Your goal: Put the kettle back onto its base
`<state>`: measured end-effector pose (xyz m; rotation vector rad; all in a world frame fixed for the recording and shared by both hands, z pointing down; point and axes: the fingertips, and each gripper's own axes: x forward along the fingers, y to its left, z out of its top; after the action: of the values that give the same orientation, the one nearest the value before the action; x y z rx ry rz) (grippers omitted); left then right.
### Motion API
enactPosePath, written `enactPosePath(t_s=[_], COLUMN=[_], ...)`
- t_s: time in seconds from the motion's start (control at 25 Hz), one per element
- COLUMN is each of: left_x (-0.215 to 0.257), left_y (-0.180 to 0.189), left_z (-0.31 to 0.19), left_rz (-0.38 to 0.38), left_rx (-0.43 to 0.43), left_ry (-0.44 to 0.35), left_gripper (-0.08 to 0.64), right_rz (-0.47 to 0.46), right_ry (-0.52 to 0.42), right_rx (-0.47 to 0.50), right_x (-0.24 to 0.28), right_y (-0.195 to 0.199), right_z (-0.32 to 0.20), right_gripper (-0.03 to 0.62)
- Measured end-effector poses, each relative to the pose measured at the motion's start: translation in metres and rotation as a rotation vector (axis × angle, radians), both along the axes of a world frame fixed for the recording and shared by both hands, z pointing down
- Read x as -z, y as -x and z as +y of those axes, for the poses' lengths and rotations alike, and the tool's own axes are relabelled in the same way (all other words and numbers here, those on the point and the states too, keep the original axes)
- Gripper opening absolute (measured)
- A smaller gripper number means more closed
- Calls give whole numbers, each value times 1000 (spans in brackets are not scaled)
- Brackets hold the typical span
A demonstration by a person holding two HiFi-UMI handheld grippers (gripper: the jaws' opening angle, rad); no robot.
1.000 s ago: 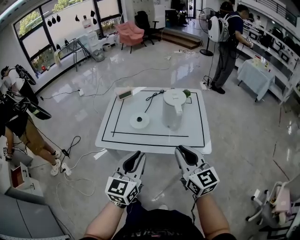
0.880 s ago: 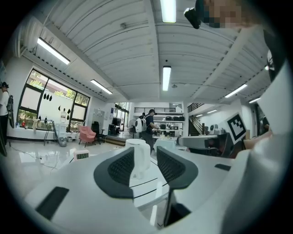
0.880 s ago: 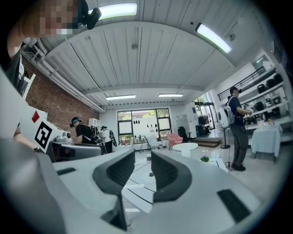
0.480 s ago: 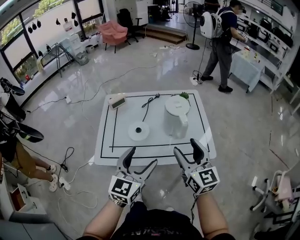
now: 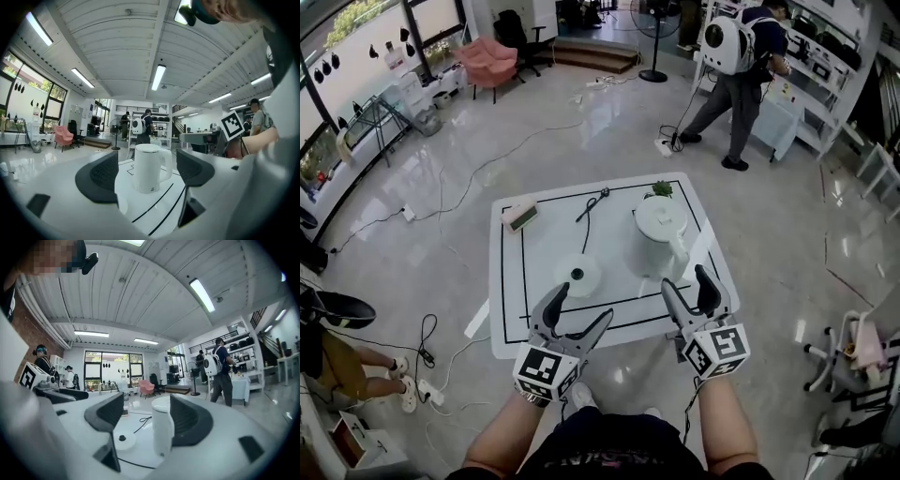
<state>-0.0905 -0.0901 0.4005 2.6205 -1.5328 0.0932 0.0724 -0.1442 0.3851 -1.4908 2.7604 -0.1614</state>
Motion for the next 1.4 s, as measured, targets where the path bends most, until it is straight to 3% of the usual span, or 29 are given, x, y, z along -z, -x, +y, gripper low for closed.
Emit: enactPosePath(t_s=[0.68,1.04,1.4], left_x=[5,4,0], left_y=[28,25,24], left_z=[-24,-10,-5], left_rz=[44,85,84], left_rx=[-223,-254,-218], left_ry=[-11,0,8], left_gripper=[375,374,374], right_rz=[6,42,74], right_ry=[-3,7,50], right_rx=[-219,-245,-219], right_x=[1,1,-12], right_y=[15,12,7], right_z=[-8,4,-8], right_gripper=[293,293,293])
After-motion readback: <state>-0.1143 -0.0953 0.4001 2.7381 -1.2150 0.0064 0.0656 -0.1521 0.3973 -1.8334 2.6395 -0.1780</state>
